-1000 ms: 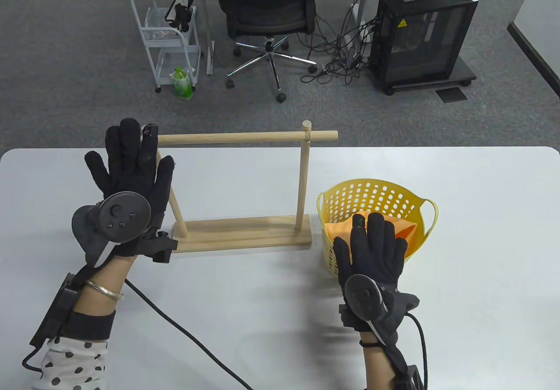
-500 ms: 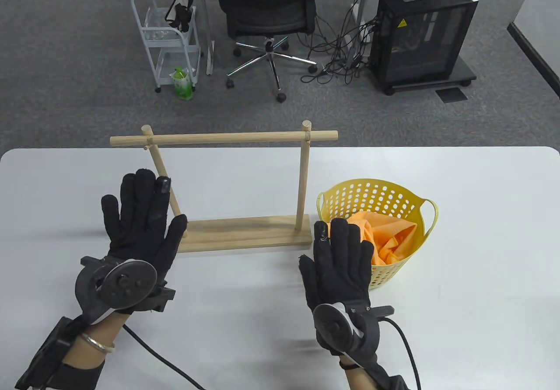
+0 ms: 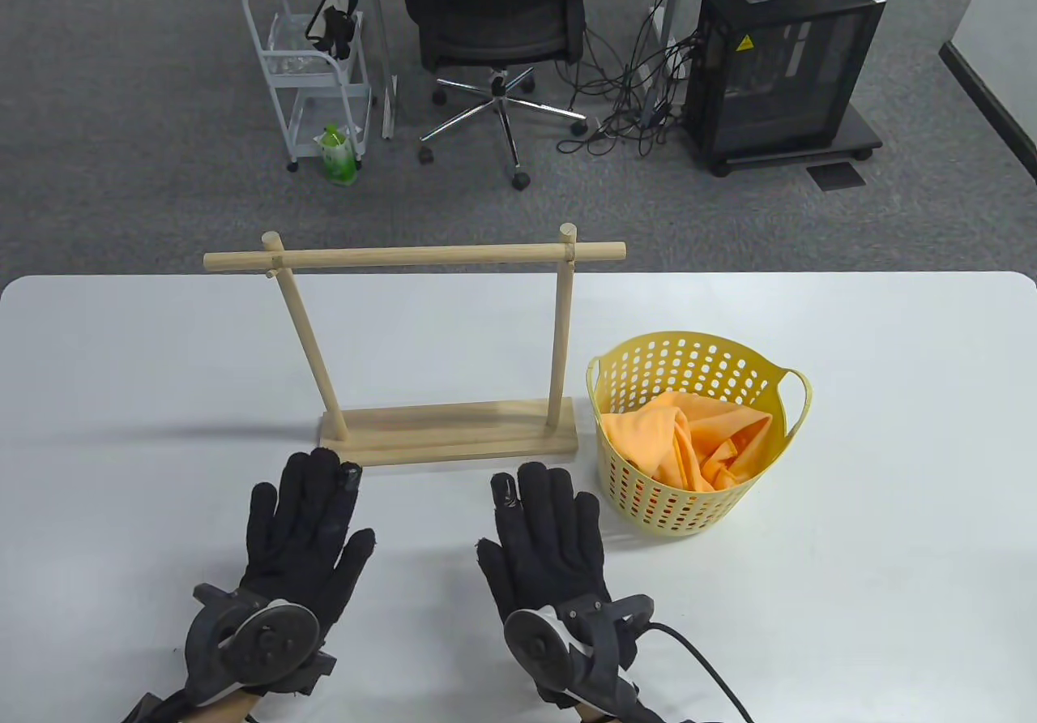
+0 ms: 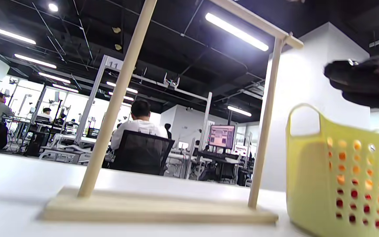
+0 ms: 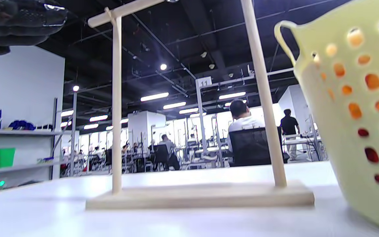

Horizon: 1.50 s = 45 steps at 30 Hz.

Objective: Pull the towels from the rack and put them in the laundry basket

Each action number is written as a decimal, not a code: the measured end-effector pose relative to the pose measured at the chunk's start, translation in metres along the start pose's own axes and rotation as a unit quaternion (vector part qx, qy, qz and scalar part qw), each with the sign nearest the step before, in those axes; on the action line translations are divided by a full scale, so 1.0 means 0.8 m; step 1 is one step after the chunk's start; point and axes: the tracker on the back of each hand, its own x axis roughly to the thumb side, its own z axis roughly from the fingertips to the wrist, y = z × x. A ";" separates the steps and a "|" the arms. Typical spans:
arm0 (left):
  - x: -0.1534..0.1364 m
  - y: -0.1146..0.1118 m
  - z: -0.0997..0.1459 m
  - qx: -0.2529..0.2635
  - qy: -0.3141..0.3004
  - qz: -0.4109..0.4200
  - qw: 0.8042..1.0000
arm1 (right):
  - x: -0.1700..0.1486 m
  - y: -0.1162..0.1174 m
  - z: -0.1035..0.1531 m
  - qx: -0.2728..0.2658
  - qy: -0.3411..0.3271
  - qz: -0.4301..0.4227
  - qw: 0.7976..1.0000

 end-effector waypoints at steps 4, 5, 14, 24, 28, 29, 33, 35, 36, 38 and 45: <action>0.000 -0.023 0.014 -0.032 -0.006 -0.019 0.999 | 0.002 0.021 0.006 0.030 -0.013 0.013 0.999; 0.000 -0.027 0.015 -0.041 -0.006 -0.023 0.999 | 0.001 0.026 0.008 0.037 -0.014 0.015 0.999; -0.013 -0.063 0.019 -0.123 0.015 -0.041 0.991 | -0.006 0.050 0.013 0.097 -0.002 0.023 0.995; -0.017 -0.063 0.017 -0.126 0.030 -0.034 0.991 | -0.009 0.054 0.014 0.117 0.003 0.011 0.993; -0.017 -0.064 0.017 -0.129 0.028 -0.029 0.991 | -0.010 0.054 0.014 0.117 0.007 0.014 0.993; -0.016 -0.064 0.017 -0.131 0.027 -0.028 0.991 | -0.010 0.054 0.014 0.117 0.009 0.014 0.993; -0.016 -0.064 0.017 -0.131 0.026 -0.028 0.991 | -0.011 0.054 0.014 0.118 0.011 0.014 0.993; -0.016 -0.064 0.016 -0.130 0.026 -0.027 0.991 | -0.011 0.054 0.013 0.120 0.011 0.015 0.993; -0.017 -0.064 0.016 -0.130 0.027 -0.027 0.991 | -0.011 0.054 0.013 0.122 0.011 0.015 0.992; -0.017 -0.064 0.016 -0.129 0.028 -0.026 0.991 | -0.012 0.054 0.013 0.125 0.011 0.015 0.992; -0.016 -0.064 0.016 -0.129 0.027 -0.030 0.991 | -0.012 0.054 0.013 0.127 0.011 0.013 0.992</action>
